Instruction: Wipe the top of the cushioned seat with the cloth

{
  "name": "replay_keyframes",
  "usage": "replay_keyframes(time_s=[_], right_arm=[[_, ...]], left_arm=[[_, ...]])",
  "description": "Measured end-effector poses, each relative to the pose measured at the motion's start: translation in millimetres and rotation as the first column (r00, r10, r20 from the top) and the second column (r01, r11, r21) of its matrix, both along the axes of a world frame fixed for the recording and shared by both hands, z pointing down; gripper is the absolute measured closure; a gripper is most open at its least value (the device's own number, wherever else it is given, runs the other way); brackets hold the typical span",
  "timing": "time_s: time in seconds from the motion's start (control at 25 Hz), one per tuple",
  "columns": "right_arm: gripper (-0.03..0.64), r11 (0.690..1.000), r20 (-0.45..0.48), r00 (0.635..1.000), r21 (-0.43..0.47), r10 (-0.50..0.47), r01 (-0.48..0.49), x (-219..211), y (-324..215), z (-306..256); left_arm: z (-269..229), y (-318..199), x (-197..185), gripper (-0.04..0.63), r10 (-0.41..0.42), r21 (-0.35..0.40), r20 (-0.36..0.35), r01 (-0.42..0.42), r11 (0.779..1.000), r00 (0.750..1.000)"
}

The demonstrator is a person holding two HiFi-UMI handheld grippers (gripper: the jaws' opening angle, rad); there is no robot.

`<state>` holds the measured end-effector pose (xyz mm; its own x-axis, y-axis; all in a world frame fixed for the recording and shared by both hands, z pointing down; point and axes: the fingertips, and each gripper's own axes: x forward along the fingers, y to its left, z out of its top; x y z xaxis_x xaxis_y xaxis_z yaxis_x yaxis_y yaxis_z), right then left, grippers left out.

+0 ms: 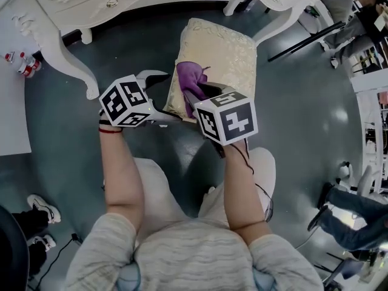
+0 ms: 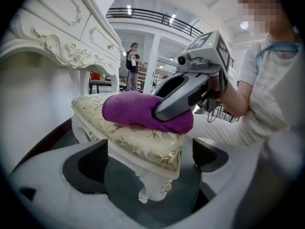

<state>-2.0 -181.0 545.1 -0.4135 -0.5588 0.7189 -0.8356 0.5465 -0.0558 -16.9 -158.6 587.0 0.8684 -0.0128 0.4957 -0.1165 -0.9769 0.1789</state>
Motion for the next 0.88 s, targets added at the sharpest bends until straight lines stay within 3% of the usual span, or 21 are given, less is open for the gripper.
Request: replay_keyframes(time_s=[0.28, 0.56, 0.76, 0.88], right_arm=[[0.518, 0.998, 0.151, 0.987, -0.029, -0.058, 0.063, -26.3, 0.4, 0.5], [0.518, 0.993, 0.359, 0.928, -0.016, -0.103, 0.116, -47.0, 4.2, -12.4], [0.518, 0.99, 0.521, 0.843, 0.099, -0.135, 0.098, -38.4, 3.7, -50.3], [0.518, 0.978, 0.531, 0.834, 0.199, -0.154, 0.053, -16.1, 1.8, -68.8]], left_arm=[[1.8, -0.5, -6.3, 0.049, -0.01, -0.004, 0.006, 0.011, 1.0, 1.0], [-1.9, -2.2, -9.5, 0.049, -0.025, -0.004, -0.004, 0.025, 1.0, 1.0], [-14.7, -3.2, -7.5, 0.049, -0.029, 0.017, -0.041, 0.029, 0.999, 0.999], [-29.4, -6.1, -5.6, 0.049, -0.038, 0.055, -0.094, 0.043, 0.998, 0.995]])
